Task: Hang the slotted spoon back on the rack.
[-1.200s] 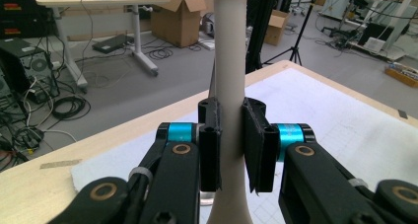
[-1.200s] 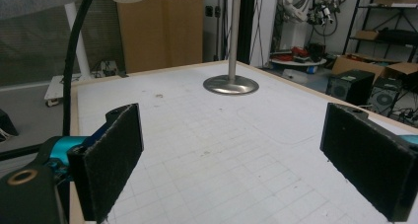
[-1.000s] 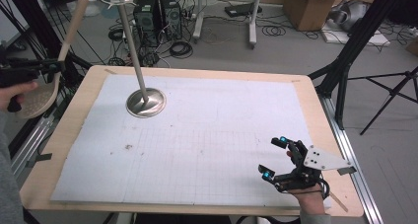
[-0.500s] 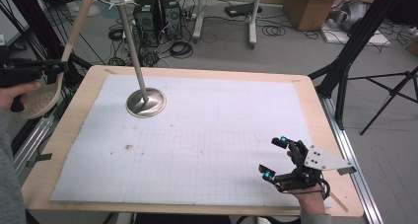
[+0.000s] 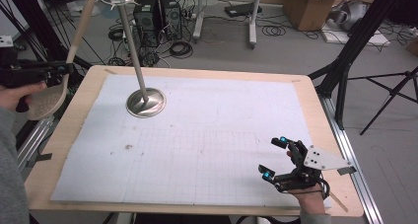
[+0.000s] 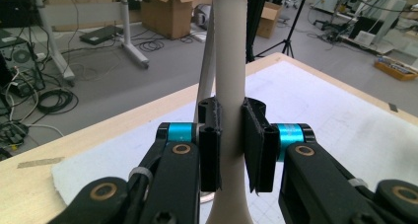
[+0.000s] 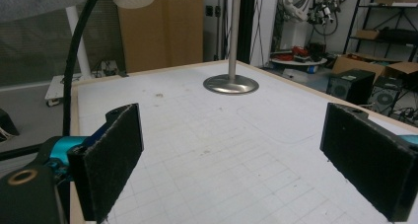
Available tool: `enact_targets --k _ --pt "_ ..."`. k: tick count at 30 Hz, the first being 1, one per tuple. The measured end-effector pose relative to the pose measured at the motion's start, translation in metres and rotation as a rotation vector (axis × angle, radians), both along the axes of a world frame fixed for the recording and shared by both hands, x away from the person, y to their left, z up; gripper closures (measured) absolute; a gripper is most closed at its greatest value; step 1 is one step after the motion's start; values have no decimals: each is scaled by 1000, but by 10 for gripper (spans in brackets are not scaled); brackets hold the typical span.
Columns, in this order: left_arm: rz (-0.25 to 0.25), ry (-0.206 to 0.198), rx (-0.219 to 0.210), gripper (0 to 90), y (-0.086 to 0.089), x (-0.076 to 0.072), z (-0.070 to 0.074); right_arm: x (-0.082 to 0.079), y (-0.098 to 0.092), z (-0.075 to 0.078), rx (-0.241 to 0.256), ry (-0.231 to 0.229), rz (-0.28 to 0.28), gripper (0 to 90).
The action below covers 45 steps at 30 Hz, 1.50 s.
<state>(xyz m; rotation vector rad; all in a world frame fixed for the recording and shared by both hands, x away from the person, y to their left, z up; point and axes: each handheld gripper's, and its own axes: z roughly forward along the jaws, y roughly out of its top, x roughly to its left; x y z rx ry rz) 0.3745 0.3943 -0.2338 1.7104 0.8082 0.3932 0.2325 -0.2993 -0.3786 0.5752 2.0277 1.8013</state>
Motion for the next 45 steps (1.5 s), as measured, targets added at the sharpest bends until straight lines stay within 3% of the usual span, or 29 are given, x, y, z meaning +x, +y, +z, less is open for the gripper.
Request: enact_targets --k 45 --pt "60 87 62 781 -41 24 -7 -1 2 3 -4 -6 13 81"
